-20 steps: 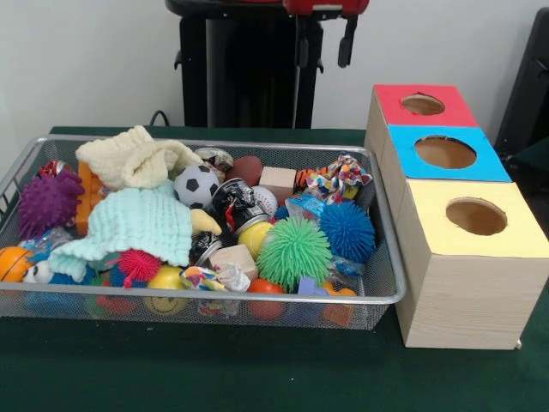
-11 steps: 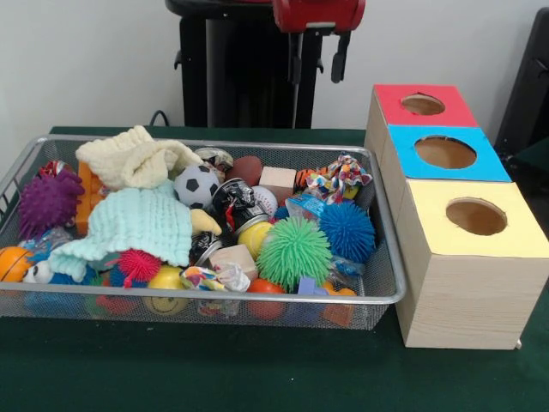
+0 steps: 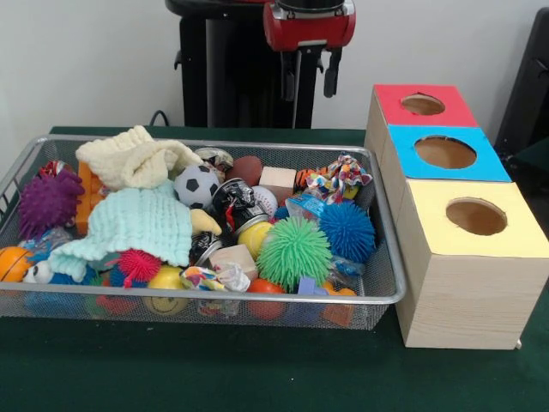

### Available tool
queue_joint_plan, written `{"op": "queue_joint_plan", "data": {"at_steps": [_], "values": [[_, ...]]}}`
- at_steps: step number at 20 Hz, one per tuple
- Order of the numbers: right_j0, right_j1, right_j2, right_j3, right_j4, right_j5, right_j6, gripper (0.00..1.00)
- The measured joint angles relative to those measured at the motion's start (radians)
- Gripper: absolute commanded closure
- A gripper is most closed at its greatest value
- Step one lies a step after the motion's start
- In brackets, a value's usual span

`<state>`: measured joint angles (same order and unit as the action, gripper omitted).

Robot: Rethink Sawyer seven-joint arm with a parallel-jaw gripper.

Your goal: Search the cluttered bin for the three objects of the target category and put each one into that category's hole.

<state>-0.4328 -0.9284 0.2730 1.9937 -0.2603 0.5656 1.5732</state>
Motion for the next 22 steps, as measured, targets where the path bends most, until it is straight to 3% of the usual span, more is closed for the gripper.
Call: {"op": "queue_joint_plan", "data": {"at_steps": [22], "values": [[-0.034,0.063,0.116,-0.076,-0.093,0.000,0.000,0.00]]}}
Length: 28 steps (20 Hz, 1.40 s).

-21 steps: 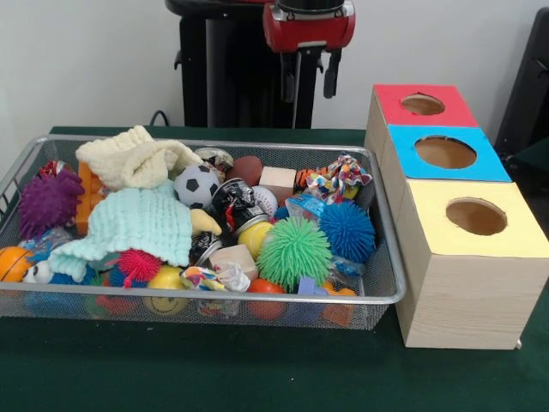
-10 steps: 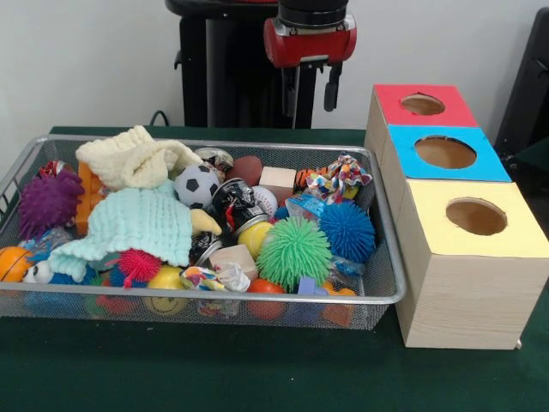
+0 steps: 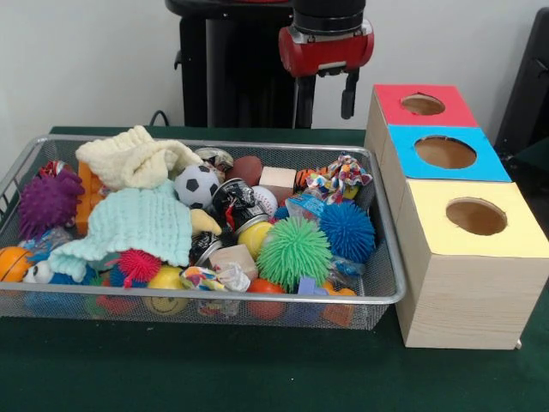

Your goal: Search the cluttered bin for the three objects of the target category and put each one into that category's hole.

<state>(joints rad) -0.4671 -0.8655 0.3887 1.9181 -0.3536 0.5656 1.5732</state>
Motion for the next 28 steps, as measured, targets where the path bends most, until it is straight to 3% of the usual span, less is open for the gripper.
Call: {"op": "queue_joint_plan", "data": {"at_steps": [11,28], "values": [[-0.004,0.051,0.037,-0.063,-0.045,0.000,0.000,0.00],[-0.011,0.154,0.048,-0.160,-0.206,0.000,0.000,0.00]]}}
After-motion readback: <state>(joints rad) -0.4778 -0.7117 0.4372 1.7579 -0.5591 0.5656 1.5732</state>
